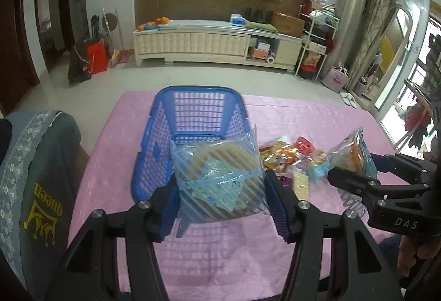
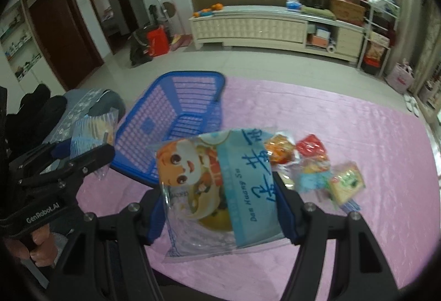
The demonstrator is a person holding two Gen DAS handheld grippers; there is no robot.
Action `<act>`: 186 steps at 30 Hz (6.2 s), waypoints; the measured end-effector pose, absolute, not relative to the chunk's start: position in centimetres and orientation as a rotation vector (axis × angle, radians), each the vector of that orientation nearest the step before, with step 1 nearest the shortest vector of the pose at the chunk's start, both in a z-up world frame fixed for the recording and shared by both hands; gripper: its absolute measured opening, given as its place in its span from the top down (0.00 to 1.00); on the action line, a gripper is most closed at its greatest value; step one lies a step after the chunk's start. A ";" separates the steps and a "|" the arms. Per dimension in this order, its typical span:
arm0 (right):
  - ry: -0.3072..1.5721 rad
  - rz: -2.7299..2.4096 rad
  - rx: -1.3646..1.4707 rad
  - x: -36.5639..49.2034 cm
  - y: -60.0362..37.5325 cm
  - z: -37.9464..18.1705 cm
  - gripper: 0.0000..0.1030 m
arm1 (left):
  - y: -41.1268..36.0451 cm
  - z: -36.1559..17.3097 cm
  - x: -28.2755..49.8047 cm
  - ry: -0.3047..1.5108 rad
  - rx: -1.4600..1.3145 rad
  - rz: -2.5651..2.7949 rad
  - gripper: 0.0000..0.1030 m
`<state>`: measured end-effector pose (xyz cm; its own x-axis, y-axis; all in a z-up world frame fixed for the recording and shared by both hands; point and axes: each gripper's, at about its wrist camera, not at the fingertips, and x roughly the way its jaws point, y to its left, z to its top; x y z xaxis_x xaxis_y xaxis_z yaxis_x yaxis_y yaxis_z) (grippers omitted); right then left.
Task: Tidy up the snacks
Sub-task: 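Carry the striped bag into the blue basket and open the left gripper, then reach the left gripper to the green-labelled cracker pack and grasp it, then lift the cracker pack with the left gripper while the right grasps the bread bag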
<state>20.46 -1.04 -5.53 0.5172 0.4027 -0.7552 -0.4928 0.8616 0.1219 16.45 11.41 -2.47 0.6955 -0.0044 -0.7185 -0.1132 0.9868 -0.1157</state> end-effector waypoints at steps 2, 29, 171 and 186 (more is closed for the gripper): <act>0.877 0.566 -0.123 21.0 0.5 -5.7 0.30 | 12.6 -2.8 16.8 0.809 -0.189 0.051 0.47; 0.958 0.642 -0.257 24.3 9.1 -10.6 0.29 | 17.9 -7.9 19.8 0.930 -0.255 0.008 0.39; 0.980 0.387 0.006 31.3 -19.3 -16.2 0.10 | -6.9 -10.5 29.5 1.043 0.018 -0.098 0.49; 1.074 0.442 -0.129 33.6 -11.8 -18.9 0.08 | -3.8 -10.4 27.7 1.020 0.090 -0.032 0.49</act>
